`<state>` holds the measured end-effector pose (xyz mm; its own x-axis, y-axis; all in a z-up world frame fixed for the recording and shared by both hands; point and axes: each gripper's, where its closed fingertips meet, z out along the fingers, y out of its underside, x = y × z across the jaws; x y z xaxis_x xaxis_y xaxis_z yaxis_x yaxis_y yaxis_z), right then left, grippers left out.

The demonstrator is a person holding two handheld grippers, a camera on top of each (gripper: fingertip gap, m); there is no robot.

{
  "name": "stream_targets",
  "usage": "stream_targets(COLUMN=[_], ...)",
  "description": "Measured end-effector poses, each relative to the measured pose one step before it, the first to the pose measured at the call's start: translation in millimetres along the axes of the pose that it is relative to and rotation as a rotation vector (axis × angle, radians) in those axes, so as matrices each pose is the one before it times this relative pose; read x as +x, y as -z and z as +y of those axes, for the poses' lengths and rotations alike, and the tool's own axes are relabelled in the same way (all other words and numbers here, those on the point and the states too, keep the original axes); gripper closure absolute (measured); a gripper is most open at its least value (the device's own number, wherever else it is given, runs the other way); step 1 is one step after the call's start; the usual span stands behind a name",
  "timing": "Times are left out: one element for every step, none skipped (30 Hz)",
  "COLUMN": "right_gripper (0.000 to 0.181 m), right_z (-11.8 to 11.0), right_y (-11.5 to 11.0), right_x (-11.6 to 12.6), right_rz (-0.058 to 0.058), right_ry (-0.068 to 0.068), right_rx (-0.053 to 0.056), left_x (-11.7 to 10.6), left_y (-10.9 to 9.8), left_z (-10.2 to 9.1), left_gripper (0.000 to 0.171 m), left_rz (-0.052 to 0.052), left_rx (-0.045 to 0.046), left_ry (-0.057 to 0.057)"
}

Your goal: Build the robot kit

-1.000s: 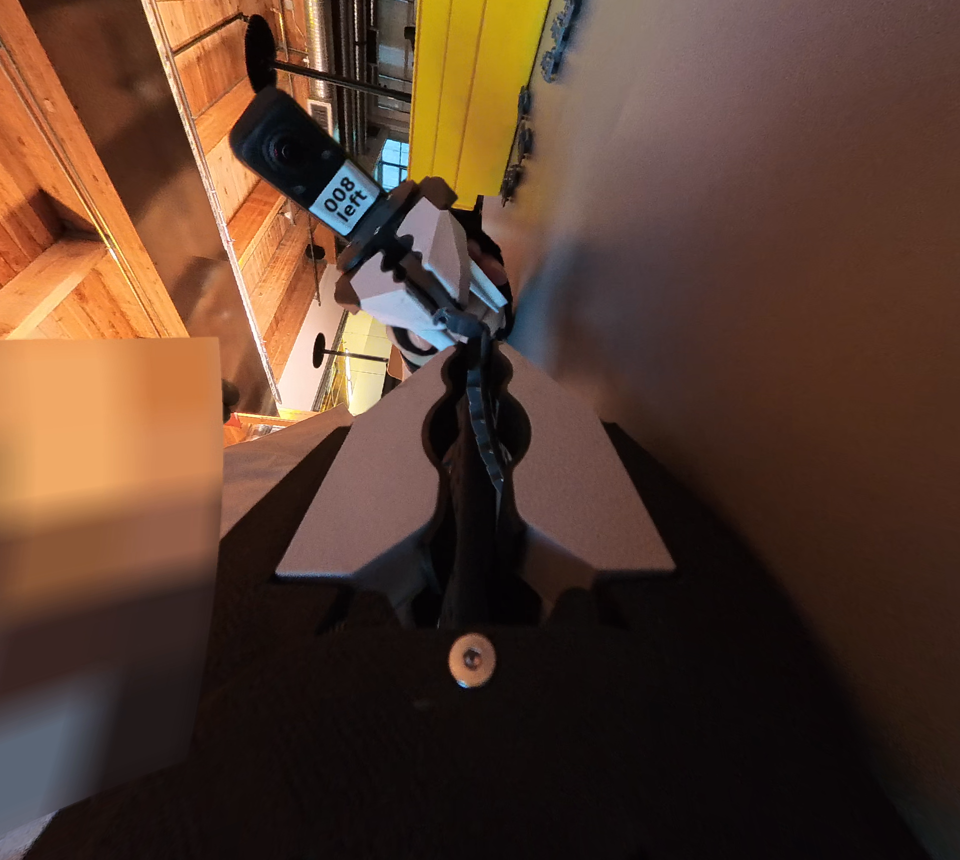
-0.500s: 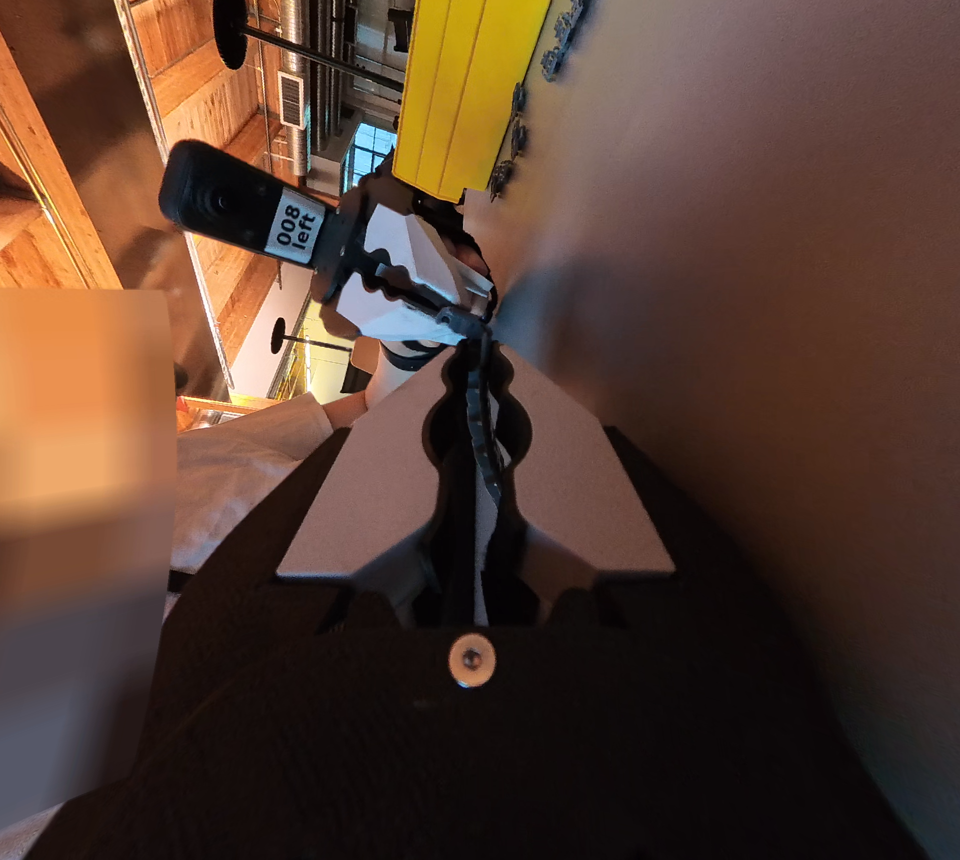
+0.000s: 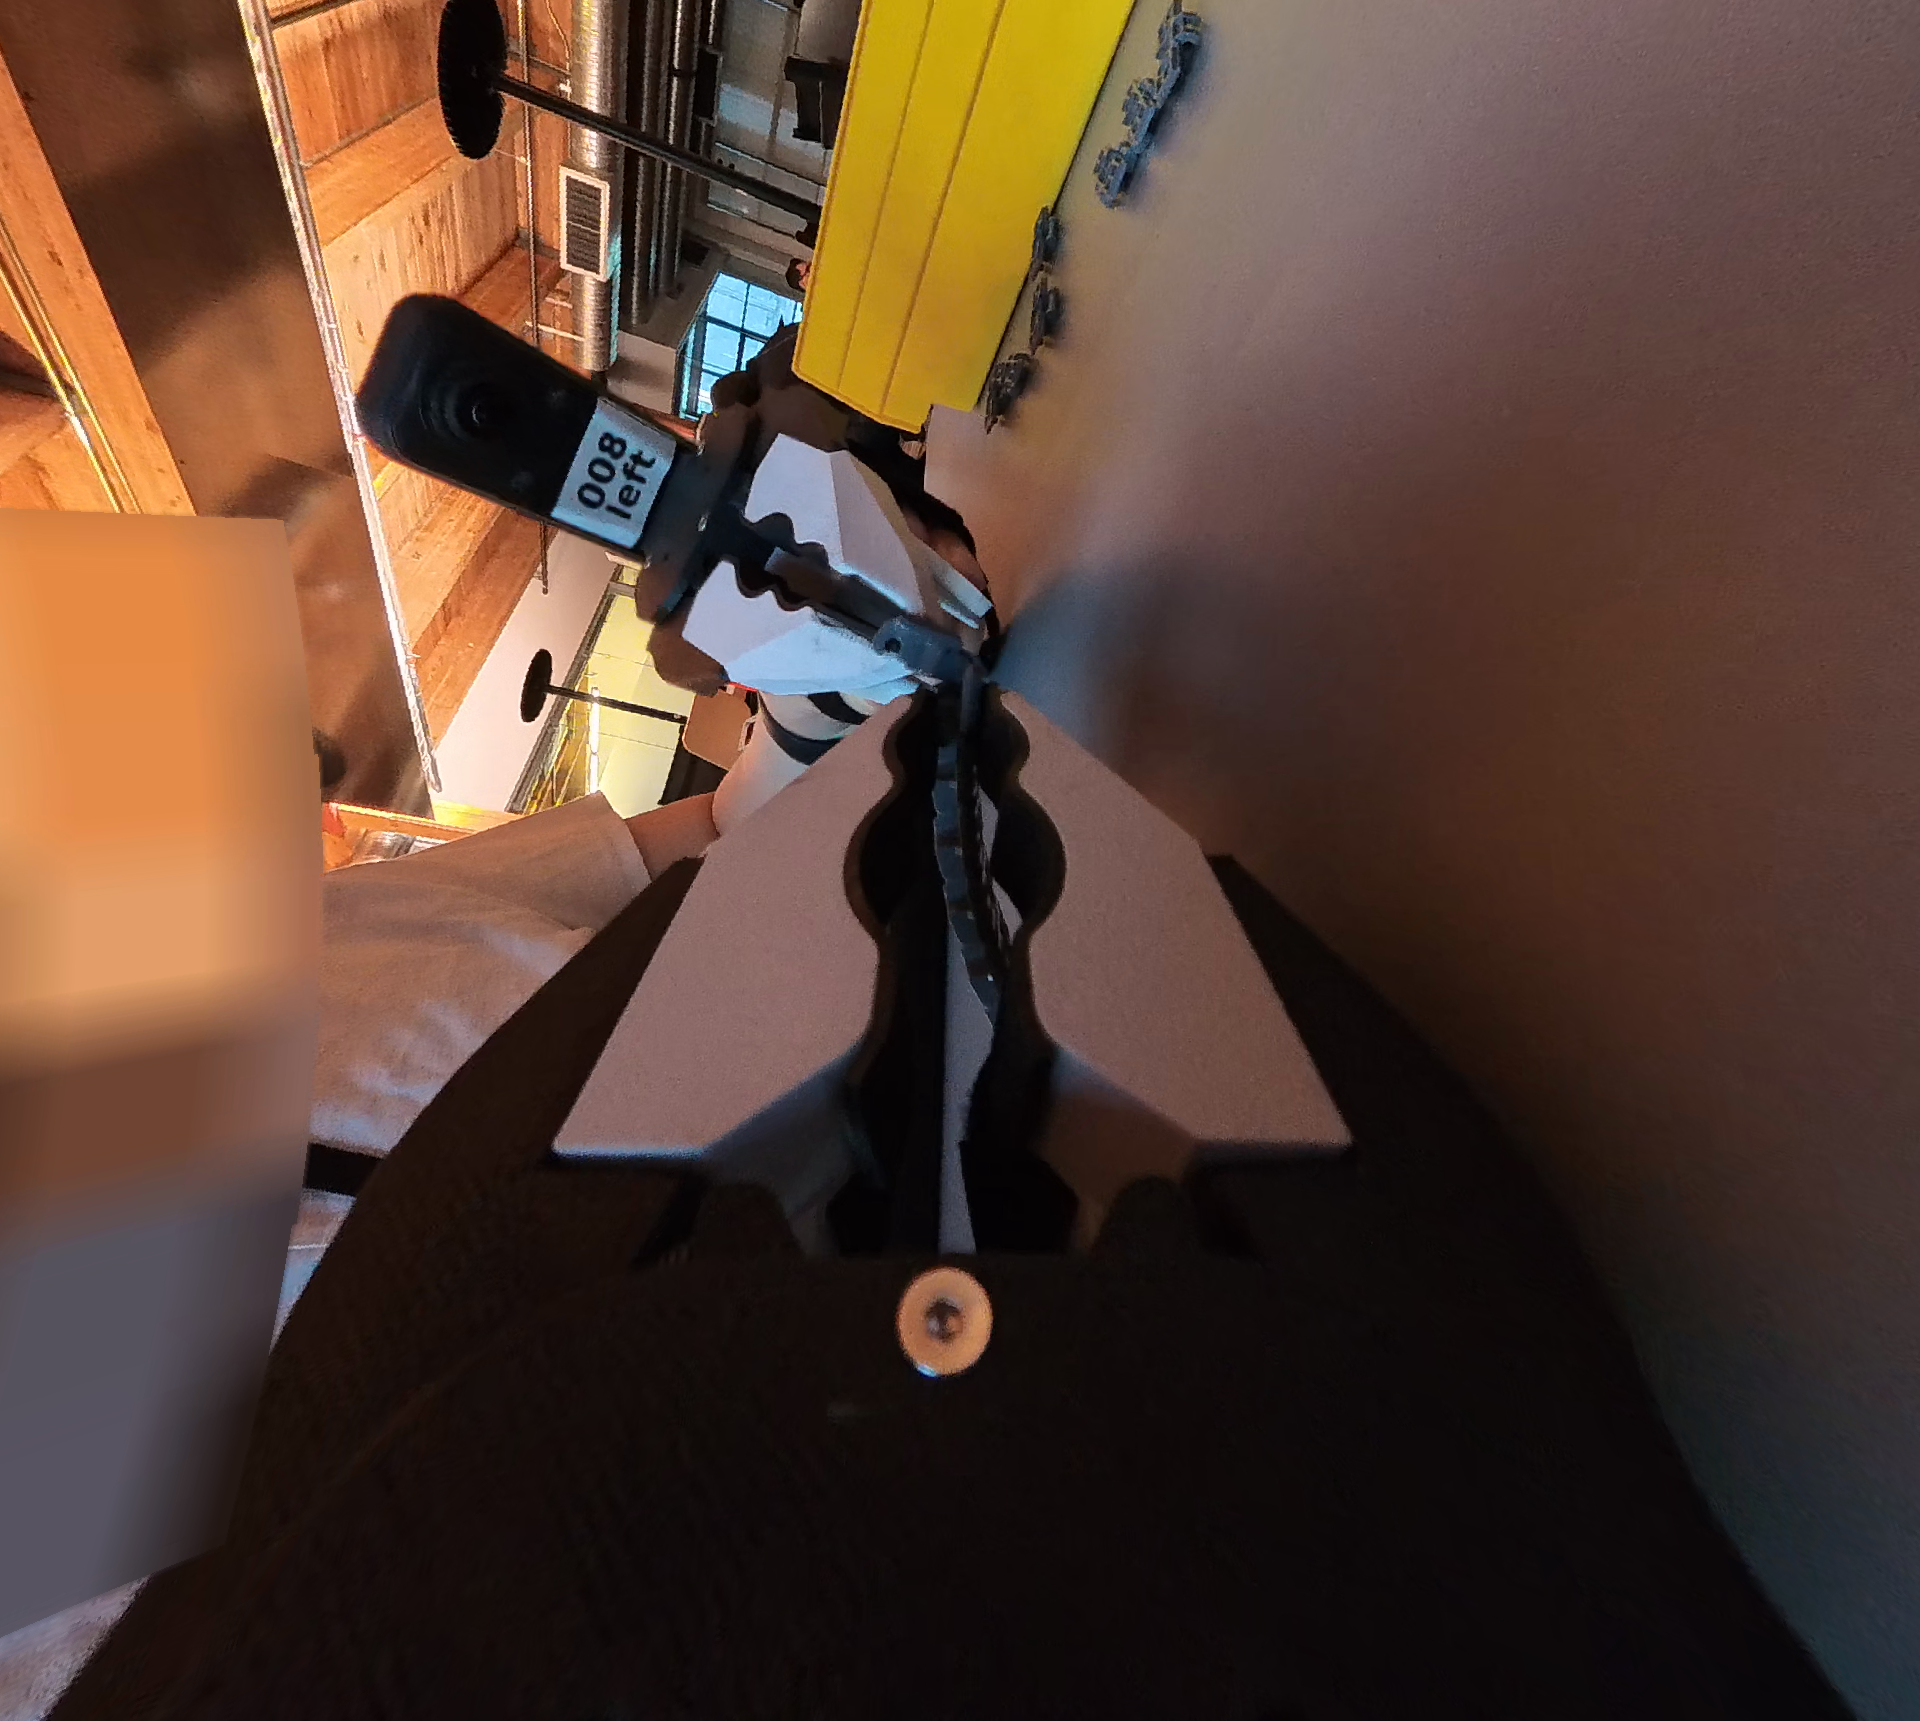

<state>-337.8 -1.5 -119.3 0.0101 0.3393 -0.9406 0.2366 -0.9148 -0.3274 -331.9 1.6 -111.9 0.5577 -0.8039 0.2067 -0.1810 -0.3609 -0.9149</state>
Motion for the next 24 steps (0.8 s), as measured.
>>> stream_targets(right_gripper=[0.177, 0.177, 0.178, 0.178, 0.178, 0.178, 0.178, 0.178, 0.178, 0.177, 0.178, 0.178, 0.178, 0.177, 0.177, 0.177, 0.177, 0.177, 0.177, 0.177, 0.177, 0.177, 0.177, 0.177], right_z=[-0.05, -0.09, -0.09, -0.1, 0.01, -0.28, -0.17, 0.0, -0.13, -0.15, 0.18, -0.03, -0.39, 0.08, -0.38, -0.11, 0.1, -0.38, -0.24, -0.16, -0.06, -0.01, -0.13, -0.52], right_y=[0.17, 0.13, -0.05, 0.15, -0.06, 0.11, 0.11, 0.13, 0.29, 0.11, 0.11, 0.06, 0.02, -0.04, 0.17, -0.04, -0.03, 0.03, 0.11, 0.24, -0.05, 0.01, 0.25, 0.36], right_x=[-0.22, -0.29, 0.18, -0.21, -0.02, -0.08, -0.06, 0.08, -0.67, -0.69, 0.05, -0.25, -1.09, 0.28, 0.03, -0.21, -0.45, -0.16, -0.08, -0.55, -0.1, 0.14, -1.45, -2.4], right_rz=[-0.001, -0.0006, 0.0021, -0.0011, 0.0012, 0.0006, -0.0001, -0.0001, -0.0044, -0.0038, 0.0005, -0.0008, -0.005, 0.0027, 0.0013, -0.0007, -0.0021, 0.0013, 0.0002, -0.0024, 0.0038, 0.0004, -0.0096, -0.0139], right_ry=[0.0001, 0.0016, 0.0019, 0.0006, 0.0023, 0.0015, 0.0007, -0.0006, 0.0, 0.003, 0.0002, 0.002, 0.0056, 0.0022, 0.0032, 0.0036, 0.0023, 0.0054, 0.0019, 0.0042, 0.0087, -0.002, 0.001, 0.0066], right_rx=[0.0004, 0.001, 0.0017, 0.0008, 0.0006, 0.0016, 0.0013, -0.0003, 0.0005, 0.0003, -0.0005, -0.0005, 0.0017, 0.0002, 0.0022, -0.0004, -0.001, 0.0026, 0.0004, 0.001, 0.0015, 0.0, 0.0009, 0.0036], left_x=[0.27, 0.08, 0.08, 0.18, 0.0, 0.14, 0.18, 0.19, 0.42, 0.36, -0.06, 0.11, 0.28, -0.28, -0.18, 0.11, 0.14, -0.4, -0.06, 0.08, -0.38, 0.0, 0.05, 0.3], left_y=[0.0, 0.07, -0.1, 0.05, -0.05, -0.02, -0.13, -0.1, 0.11, 0.16, -0.16, 0.23, 0.38, -0.16, -0.05, 0.11, 0.22, 0.02, 0.04, 0.06, 0.15, -0.04, 0.44, 0.26], left_z=[-0.16, -0.25, 0.09, -0.11, -0.03, -0.19, -0.07, 0.0, -0.67, -0.54, 0.15, -0.46, -0.89, 0.31, -0.33, -0.17, -0.29, -0.06, 0.02, -0.28, 0.22, 0.1, -0.77, -0.08], left_gripper=[0.17, 0.17, 0.17, 0.17, 0.17, 0.17, 0.17, 0.169, 0.169, 0.169, 0.169, 0.169, 0.169, 0.169, 0.169, 0.169, 0.169, 0.169, 0.169, 0.169, 0.169, 0.169, 0.169, 0.169], left_rz=[0.0002, 0.0019, 0.0011, 0.0018, -0.0024, -0.0025, -0.0006, 0.0024, 0.0041, 0.0049, 0.0006, 0.0005, 0.0038, -0.001, -0.0002, -0.0006, 0.0035, -0.0021, -0.0006, 0.0024, 0.0021, 0.0017, 0.0014, -0.0006], left_rx=[0.00273, 0.00232, 0.00025, 0.00156, 0.00102, 0.00179, 0.00156, 0.00077, 0.00475, 0.00384, -0.00132, 0.00313, 0.00752, -0.00256, 0.00233, 0.0016, 0.00264, 0.00102, 0.00013, 0.00279, -0.0013, -0.00001, 0.00544, 0.00205], left_ry=[0.0012, 0.005, 0.0026, 0.0028, -0.0014, -0.0006, 0.0009, 0.0036, 0.0015, 0.0044, 0.0008, -0.001, 0.0051, 0.0002, 0.0005, -0.0023, 0.0044, 0.0015, -0.0009, 0.001, 0.0072, 0.0023, 0.0011, -0.004])
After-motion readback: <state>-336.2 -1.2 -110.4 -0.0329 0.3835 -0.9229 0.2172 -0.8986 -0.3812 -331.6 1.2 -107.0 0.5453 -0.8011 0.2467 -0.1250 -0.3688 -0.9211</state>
